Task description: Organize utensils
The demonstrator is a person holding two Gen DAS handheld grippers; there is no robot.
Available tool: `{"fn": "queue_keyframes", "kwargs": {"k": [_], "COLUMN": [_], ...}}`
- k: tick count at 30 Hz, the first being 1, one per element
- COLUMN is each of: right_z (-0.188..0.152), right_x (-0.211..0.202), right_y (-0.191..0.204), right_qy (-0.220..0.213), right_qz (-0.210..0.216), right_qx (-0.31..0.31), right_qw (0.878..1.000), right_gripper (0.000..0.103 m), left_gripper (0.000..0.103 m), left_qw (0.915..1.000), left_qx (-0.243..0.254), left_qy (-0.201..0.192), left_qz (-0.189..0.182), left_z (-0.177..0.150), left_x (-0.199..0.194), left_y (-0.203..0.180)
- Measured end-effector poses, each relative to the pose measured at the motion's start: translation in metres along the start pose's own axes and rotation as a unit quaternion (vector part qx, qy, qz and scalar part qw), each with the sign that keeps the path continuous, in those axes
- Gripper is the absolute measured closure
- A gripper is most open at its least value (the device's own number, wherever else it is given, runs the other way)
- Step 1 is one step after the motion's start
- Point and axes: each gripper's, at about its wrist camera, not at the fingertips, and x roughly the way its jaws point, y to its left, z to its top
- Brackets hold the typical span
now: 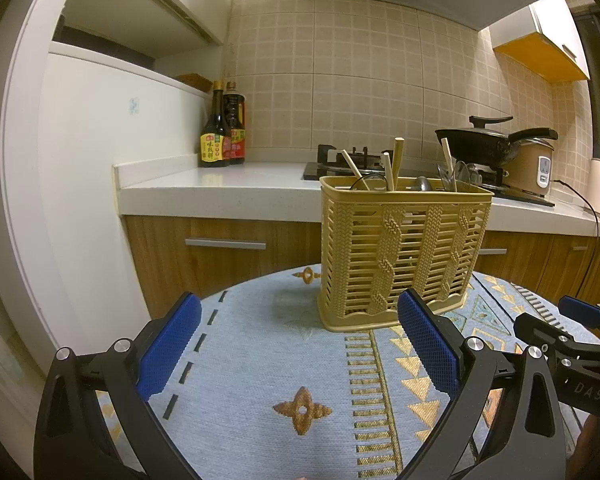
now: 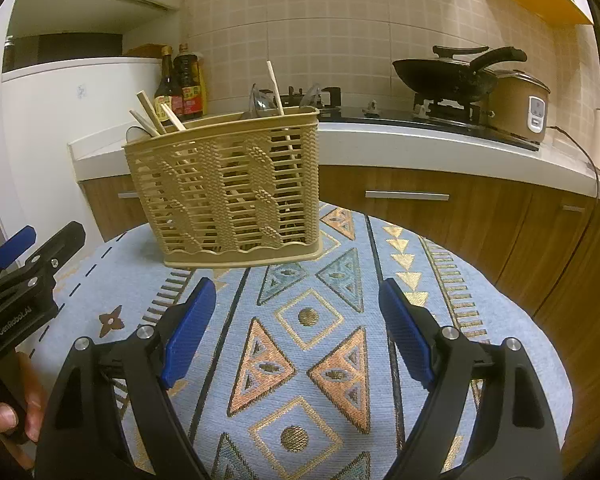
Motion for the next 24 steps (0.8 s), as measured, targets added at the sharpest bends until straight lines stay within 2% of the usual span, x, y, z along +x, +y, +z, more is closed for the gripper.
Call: {"fn": "queue_keyframes", "kwargs": {"k": [24], "right_z": [-0.0002], "right_x": [0.0013], "right_y": [-0.0033], "right_qy": [0.001], "right_qz": [-0.009], "right_qx": [0.008], "right_qw": [1.000], "right_gripper": [0.016], "left_gripper": [0.008], "left_qw": [0.9999], "left_qx": [-0.003], "left_qy": [0.016], "left_qz": [0.001], "left_z": [-0.0009], "left_x": [0.0066], "left_y": [0.0028]}}
